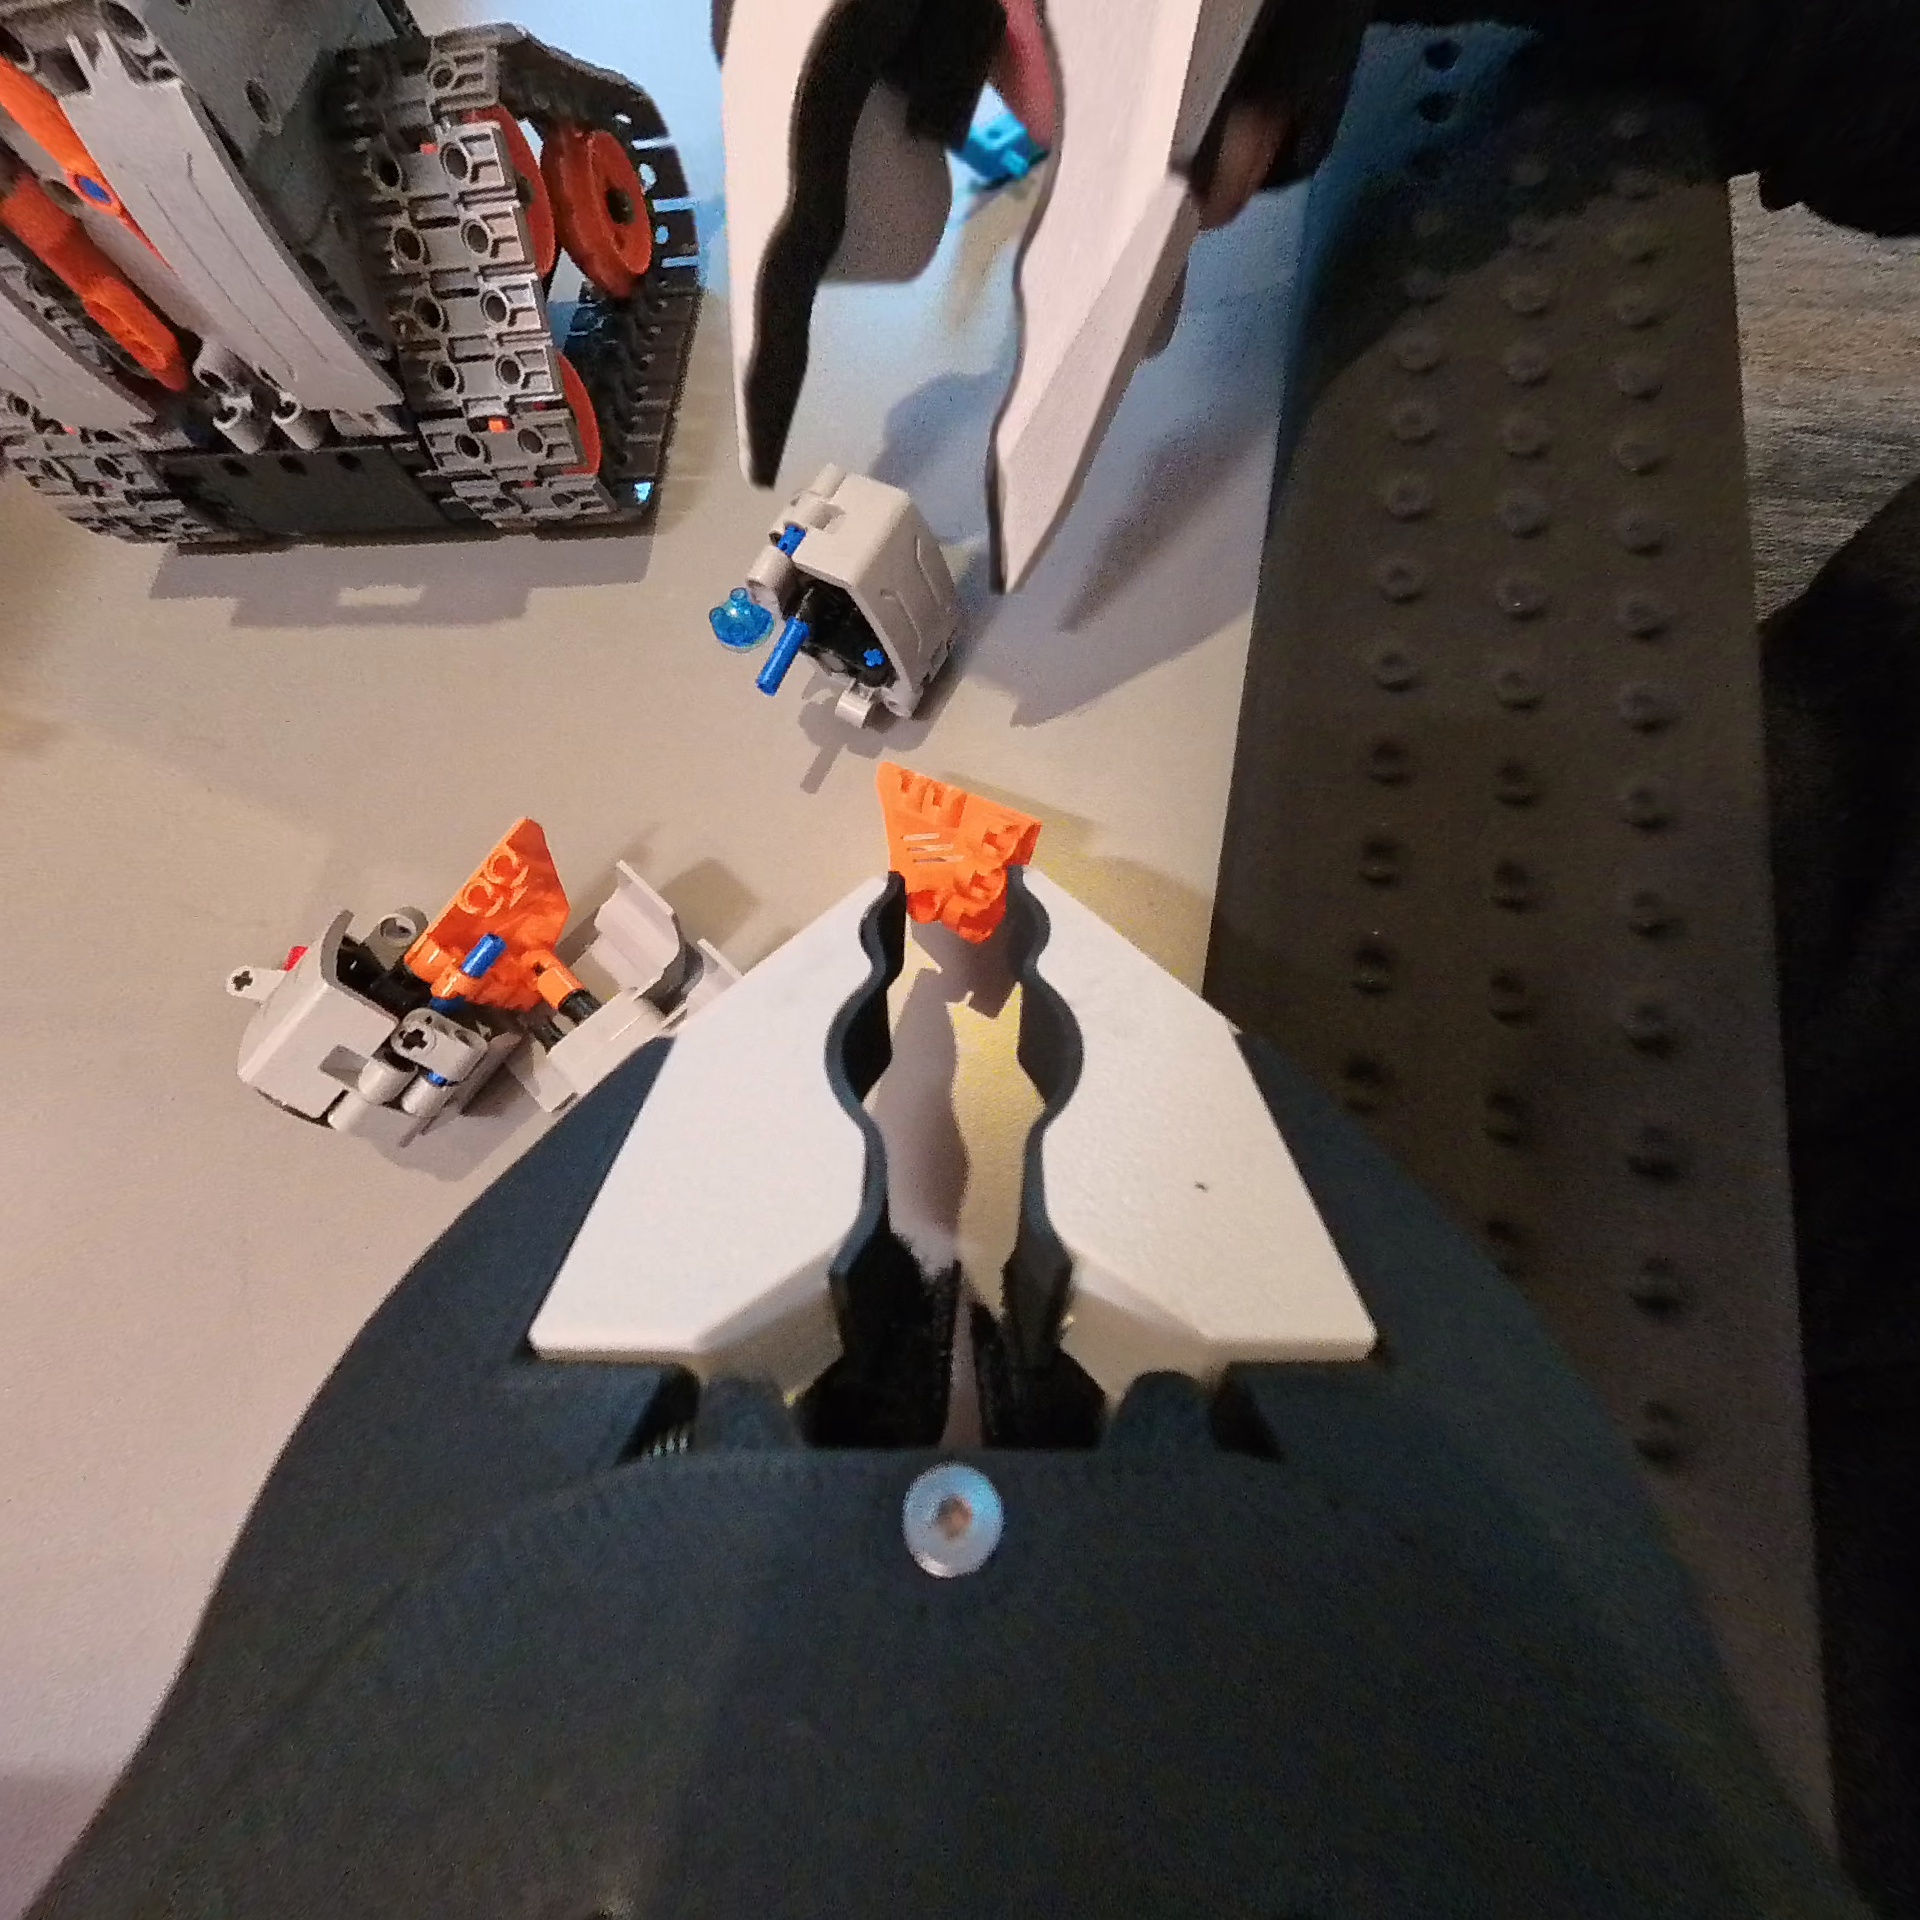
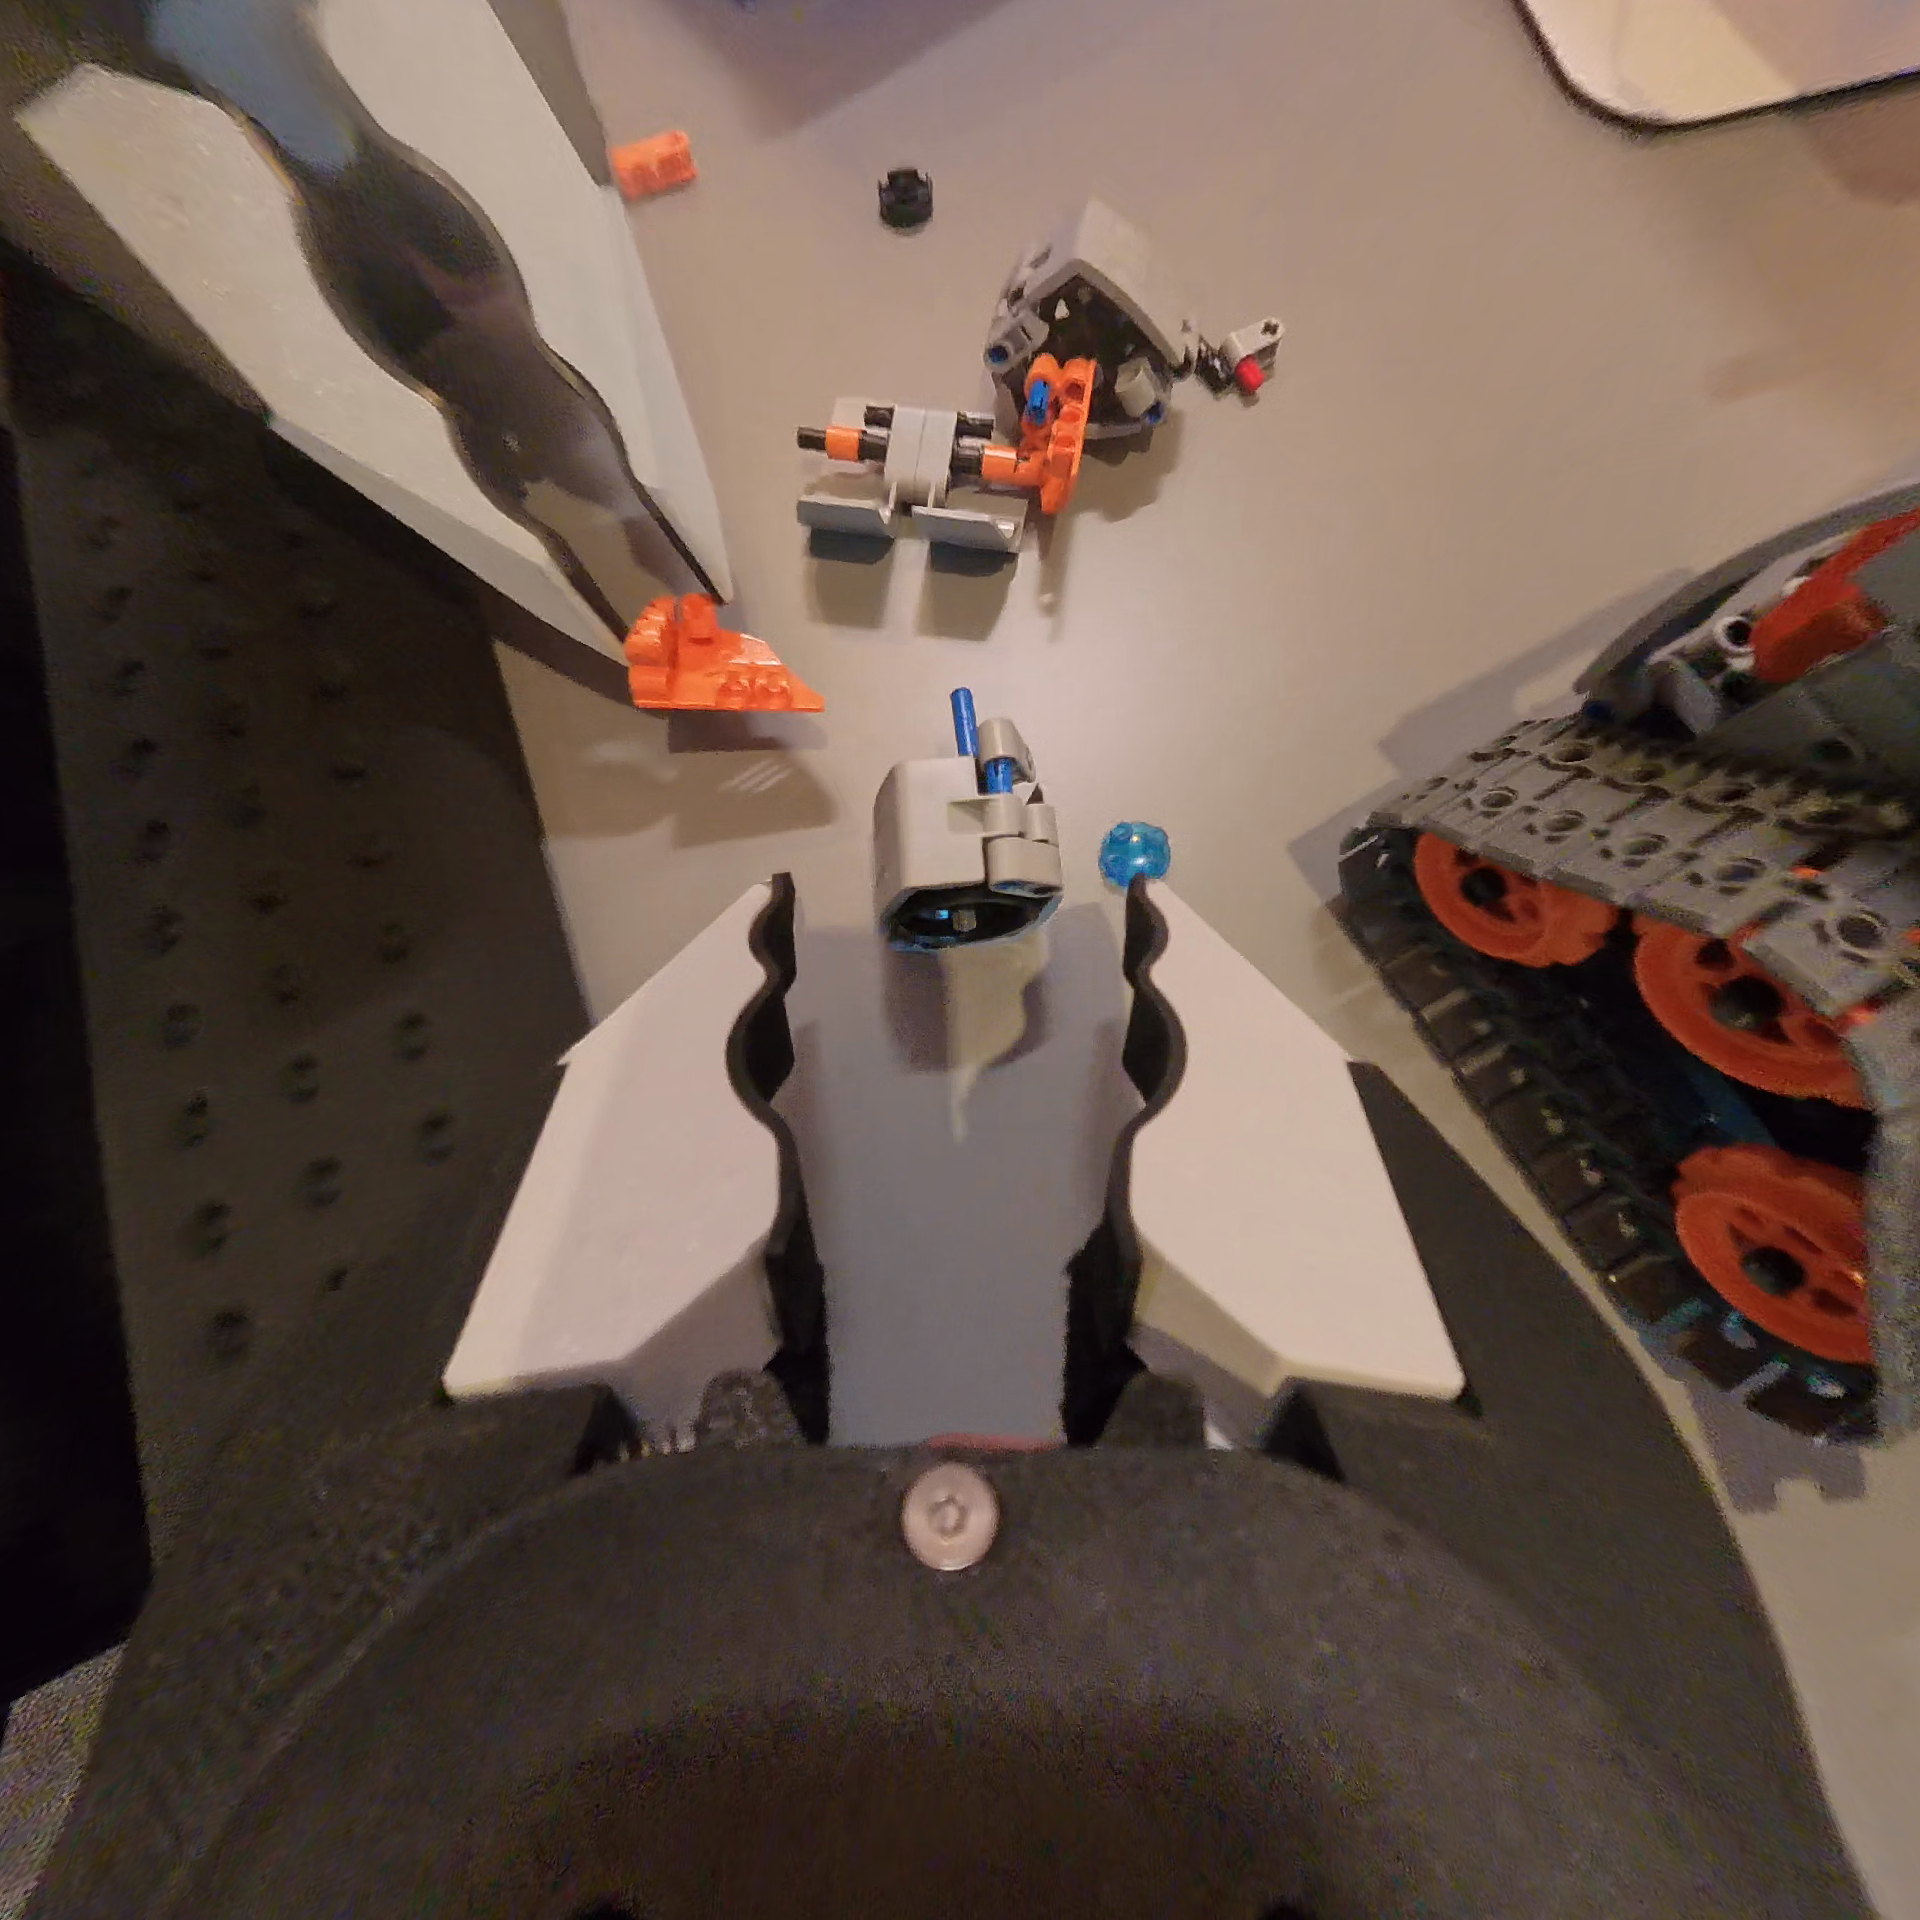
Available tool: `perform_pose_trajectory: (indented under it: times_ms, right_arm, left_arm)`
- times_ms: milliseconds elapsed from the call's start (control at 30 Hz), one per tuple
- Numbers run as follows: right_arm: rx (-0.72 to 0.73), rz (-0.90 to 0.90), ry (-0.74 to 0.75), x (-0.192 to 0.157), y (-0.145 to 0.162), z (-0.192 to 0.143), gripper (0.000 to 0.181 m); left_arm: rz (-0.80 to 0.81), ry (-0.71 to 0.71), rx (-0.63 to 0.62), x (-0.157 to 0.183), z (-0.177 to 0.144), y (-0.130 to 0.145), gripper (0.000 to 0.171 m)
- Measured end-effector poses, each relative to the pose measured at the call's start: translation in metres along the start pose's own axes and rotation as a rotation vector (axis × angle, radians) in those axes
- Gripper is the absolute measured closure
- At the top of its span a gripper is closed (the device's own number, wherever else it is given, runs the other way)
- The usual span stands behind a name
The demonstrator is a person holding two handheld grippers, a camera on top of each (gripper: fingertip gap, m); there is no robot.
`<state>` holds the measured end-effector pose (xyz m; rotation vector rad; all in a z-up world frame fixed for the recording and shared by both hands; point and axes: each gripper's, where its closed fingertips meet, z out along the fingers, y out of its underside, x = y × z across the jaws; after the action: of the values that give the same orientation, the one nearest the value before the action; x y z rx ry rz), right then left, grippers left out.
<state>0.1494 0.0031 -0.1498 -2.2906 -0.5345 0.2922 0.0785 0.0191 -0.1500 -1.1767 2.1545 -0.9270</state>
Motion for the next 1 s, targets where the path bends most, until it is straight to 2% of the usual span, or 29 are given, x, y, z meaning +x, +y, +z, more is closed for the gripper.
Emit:
perform_pose_trajectory:
  times_ms: [33, 67, 133, 467, 767, 1000]
  right_arm:
    - [-0.004, 0.001, -0.006, -0.001, 0.000, 0.005, 0.121]
    - [0.001, 0.006, -0.019, -0.002, -0.001, 0.008, 0.134]
    - [0.007, 0.006, -0.041, -0.006, -0.002, 0.012, 0.147]
    - [0.156, 0.063, -0.096, -0.008, -0.024, -0.006, 0.147]
    - [0.184, -0.008, -0.111, -0.012, -0.061, -0.015, 0.147]
    - [0.227, 0.014, -0.130, -0.009, -0.076, -0.013, 0.147]
  left_arm:
    - [0.003, -0.007, -0.001, 0.000, 0.000, 0.000, 0.155]
    - [0.006, -0.012, -0.004, -0.001, 0.000, 0.000, 0.155]
    - [0.011, -0.019, -0.010, -0.001, 0.000, 0.001, 0.155]
    - [0.065, -0.039, -0.078, 0.000, 0.007, 0.010, 0.155]
    - [0.100, -0.042, -0.145, 0.004, 0.013, 0.020, 0.155]
    - [0.074, -0.051, -0.127, -0.001, 0.011, 0.018, 0.148]
